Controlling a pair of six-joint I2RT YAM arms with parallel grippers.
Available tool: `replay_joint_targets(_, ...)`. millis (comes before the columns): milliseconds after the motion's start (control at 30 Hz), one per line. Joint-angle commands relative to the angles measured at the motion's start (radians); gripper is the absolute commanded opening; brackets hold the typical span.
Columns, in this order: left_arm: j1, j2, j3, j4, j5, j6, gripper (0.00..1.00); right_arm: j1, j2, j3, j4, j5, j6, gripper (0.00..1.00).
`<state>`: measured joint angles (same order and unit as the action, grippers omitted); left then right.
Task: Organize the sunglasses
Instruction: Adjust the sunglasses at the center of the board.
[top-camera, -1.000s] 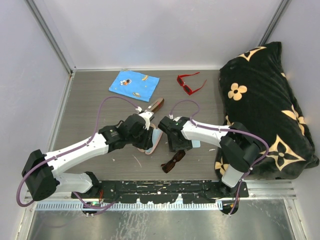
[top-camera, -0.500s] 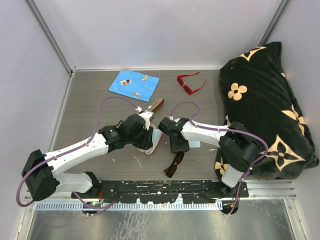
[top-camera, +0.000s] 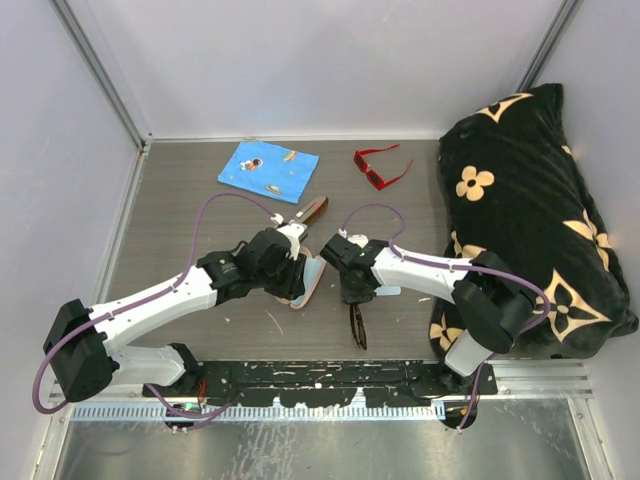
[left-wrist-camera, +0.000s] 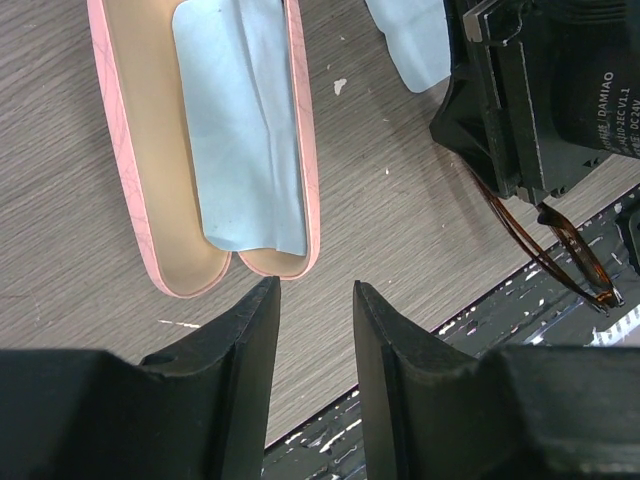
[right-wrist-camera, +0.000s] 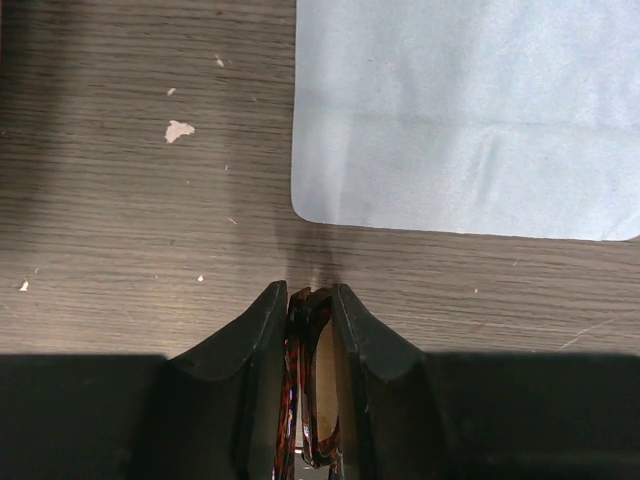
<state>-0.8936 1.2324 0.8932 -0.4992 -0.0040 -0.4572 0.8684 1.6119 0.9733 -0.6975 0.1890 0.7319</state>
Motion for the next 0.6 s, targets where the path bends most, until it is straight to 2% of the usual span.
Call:
replay_joint_targets(0,0.002,-0.029,0.010,0.004,-0.014,-0.009,0.37,0.004,-0.054,-0.022,0.070,-0.020,-0.004,0.28)
replay_joint_targets(267,0.002,-0.021,0.011,0.010,-0.004,-0.016,0.36,-0.035,-0.141,-0.109,0.197,-0.076,0.017,0.25)
replay_joint_targets(567,0.001,-0.007,0.019,0.014,0.005,-0.018,0.36,-0.144,-0.242,-0.283,0.408,-0.200,0.076,0.24)
